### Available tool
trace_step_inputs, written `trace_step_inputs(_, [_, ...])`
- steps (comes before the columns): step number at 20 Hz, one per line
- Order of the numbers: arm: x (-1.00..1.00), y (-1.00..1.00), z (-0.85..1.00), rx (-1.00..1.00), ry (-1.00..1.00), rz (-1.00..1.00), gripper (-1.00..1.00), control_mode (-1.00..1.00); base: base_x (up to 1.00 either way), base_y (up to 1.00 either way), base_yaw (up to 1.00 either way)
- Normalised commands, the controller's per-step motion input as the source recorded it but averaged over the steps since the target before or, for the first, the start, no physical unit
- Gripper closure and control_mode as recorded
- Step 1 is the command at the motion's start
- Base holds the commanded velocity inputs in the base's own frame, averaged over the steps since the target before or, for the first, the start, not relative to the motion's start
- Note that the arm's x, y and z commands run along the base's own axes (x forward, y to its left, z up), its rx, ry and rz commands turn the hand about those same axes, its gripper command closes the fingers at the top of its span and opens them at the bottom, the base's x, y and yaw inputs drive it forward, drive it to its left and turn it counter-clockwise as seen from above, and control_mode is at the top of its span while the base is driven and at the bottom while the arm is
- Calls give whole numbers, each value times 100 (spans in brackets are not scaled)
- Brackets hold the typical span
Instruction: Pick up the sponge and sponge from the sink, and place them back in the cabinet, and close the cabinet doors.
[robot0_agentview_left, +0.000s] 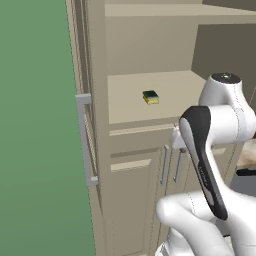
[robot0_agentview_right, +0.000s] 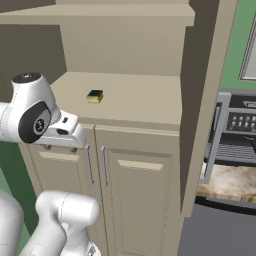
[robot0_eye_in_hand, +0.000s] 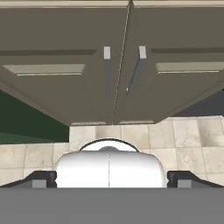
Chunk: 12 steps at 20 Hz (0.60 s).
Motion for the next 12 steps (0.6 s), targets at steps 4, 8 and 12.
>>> trace_step_inputs(4, [-33,-1,7,0,0,0,-100,-100,0,0,0])
trace_step_inputs(8, [-22,0,6,0,0,0,-100,-100,0,0,0])
trace_step_inputs(12, [-14,0,12,0,0,0,-100,-100,0,0,0])
